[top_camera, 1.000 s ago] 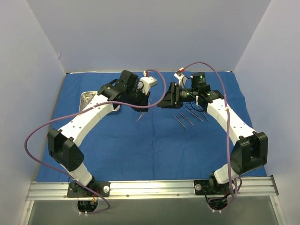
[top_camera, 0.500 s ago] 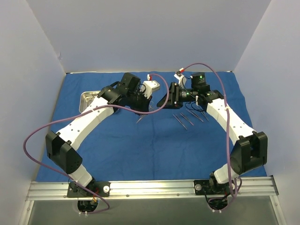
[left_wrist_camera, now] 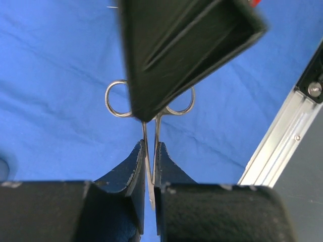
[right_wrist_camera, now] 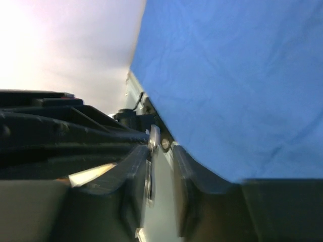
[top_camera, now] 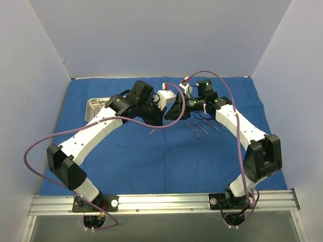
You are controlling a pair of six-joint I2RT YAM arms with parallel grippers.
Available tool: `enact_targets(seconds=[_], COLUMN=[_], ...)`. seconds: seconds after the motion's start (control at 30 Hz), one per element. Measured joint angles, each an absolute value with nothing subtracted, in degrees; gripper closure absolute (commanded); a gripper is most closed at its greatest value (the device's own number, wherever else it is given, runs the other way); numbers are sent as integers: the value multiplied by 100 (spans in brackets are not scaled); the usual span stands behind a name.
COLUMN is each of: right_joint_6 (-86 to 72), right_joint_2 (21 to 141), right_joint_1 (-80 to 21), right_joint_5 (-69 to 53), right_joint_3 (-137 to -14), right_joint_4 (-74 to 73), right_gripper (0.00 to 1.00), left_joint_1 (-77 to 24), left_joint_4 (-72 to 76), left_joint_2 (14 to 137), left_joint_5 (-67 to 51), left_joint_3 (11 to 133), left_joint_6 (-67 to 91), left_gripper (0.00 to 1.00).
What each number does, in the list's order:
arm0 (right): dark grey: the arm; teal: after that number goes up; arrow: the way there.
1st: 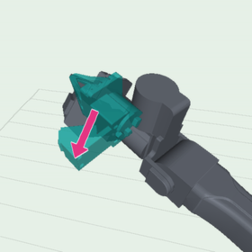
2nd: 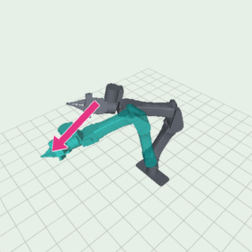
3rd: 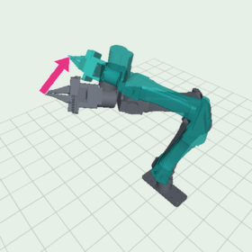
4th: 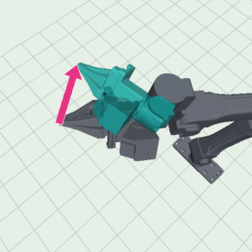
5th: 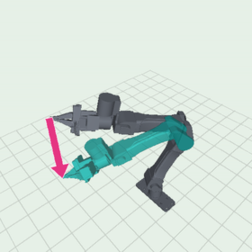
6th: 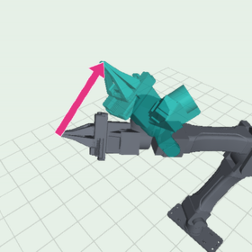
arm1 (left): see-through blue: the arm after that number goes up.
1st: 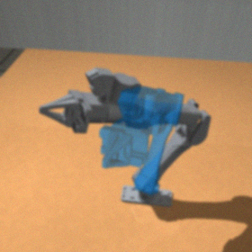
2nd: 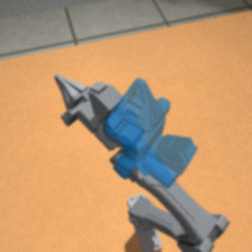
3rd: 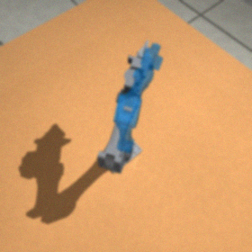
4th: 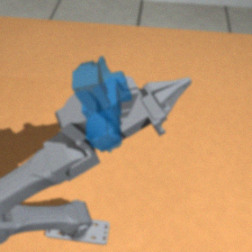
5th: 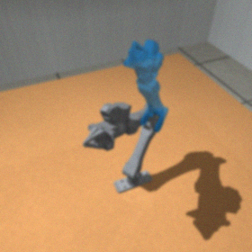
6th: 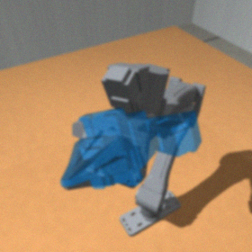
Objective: Open and lay out the surgical kit
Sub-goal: Place the medical item in the surgical kit.
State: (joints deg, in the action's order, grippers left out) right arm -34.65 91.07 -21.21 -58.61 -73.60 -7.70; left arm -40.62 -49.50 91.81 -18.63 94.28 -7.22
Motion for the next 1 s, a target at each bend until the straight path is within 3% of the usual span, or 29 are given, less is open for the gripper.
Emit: enact_targets(seconds=[0.07,0.13,0.2,0.23,0.27,0.33,0.47,0.67,0.87,1.0], right_joint_6=[-3544,-3680,-3752,-3780,-3826,-3905,-3872,-3472,-3173,-3009], right_joint_2=[9159,9174,9174,9174,9164,9135,8962,8761,8600,8560], right_joint_1=[-2185,-2220,-2224,-2215,-2196,-2165,-2115,-2091,-2067,-2067], right_joint_5=[-5977,-6117,-6171,-6208,-6254,-6348,-6455,-6545,-6759,-6801], right_joint_3=[-7367,-7373,-7371,-7367,-7358,-7328,-7227,-7155,-7148,-7157], right_joint_4=[-694,-585,-469,-395,-314,-93,-25,-290,-419,-510], right_gripper=[100,100,100,100,100,100,100,100,100,100], left_joint_1=[-4112,-4132,-4125,-4119,-4115,-4115,-3946,-2921,-2646,-2659], left_joint_4=[-5002,-5074,-5092,-5076,-5043,-5011,-4737,-4066,-3452,-3229], left_joint_2=[9181,9183,9174,9170,9161,9148,8914,8195,8058,8064], left_joint_5=[-1881,-1887,-1887,-1881,-1892,-1953,-2270,-3542,-4947,-5671], left_joint_3=[9435,9437,9474,9496,9511,9507,9179,8147,7533,7369], left_joint_6=[-762,-786,-784,-794,-779,-709,-419,270,788,993], left_gripper=[98,91,77,57,49,5,6,6,0,10])
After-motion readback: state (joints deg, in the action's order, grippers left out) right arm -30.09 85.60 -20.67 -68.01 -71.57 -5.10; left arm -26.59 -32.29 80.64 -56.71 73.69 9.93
